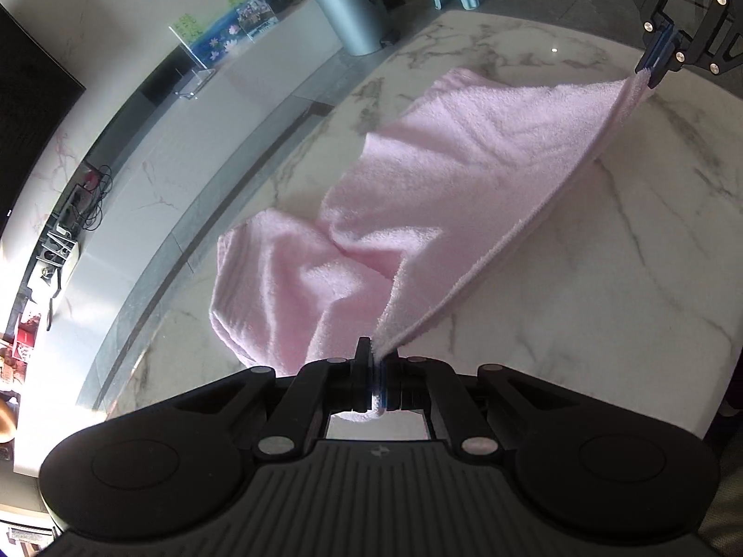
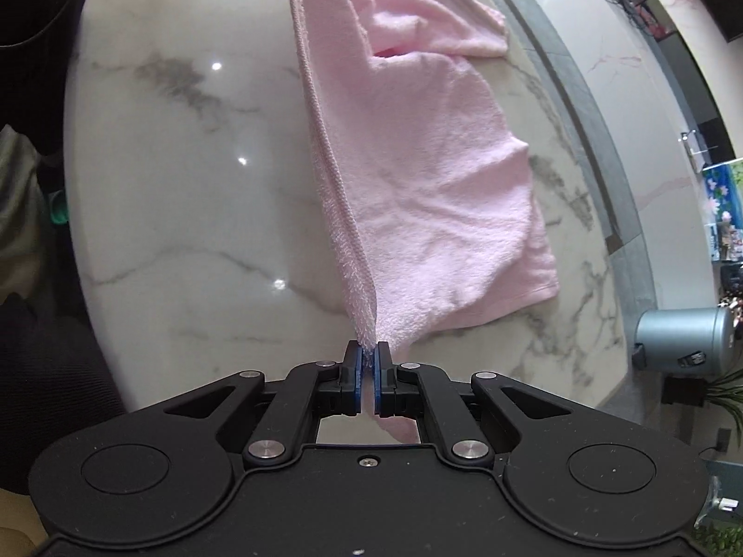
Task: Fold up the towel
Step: 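Lay the towel flat on the table and open both grippers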
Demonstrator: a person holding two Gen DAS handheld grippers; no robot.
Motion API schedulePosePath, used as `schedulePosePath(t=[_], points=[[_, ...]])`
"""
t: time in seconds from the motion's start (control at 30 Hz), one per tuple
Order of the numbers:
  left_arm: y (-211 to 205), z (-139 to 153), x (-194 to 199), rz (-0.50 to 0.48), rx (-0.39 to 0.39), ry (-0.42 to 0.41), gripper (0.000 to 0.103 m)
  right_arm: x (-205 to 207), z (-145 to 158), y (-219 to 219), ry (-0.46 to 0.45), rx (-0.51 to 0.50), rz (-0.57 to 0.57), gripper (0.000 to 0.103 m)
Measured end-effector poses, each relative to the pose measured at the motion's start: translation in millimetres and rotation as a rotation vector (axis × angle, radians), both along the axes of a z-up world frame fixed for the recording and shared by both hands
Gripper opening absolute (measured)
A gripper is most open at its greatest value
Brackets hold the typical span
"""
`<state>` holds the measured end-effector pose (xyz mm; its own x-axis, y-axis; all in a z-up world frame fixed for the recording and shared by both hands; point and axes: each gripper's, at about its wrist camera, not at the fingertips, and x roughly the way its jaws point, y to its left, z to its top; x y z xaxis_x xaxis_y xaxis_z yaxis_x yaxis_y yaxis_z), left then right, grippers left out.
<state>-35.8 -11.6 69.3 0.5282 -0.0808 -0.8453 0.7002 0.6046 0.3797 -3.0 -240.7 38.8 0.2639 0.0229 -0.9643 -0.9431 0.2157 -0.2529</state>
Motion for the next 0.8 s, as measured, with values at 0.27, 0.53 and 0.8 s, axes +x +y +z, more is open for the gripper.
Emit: schedulePosePath(t=[0.27,0.53,0.8], points=[[-24.7,-30.5,-44.5,-0.054,-0.035,0.073,0.002,-30.0,-30.1,-24.7,0.107,-0.069,-0.028,0.003],[-53.2,-68.9,-72.8,-0.105,-0.06,0.147,0.002,-37.9,-50.7,-65.5,0.164,-0.114,-0.14,0.003],[-52.4,-83.7,-64.3,-0.1,-0.075,0.193,0.004,-34.5,-63.0,-72.6,0.194,-0.037,-0.227,0.005]])
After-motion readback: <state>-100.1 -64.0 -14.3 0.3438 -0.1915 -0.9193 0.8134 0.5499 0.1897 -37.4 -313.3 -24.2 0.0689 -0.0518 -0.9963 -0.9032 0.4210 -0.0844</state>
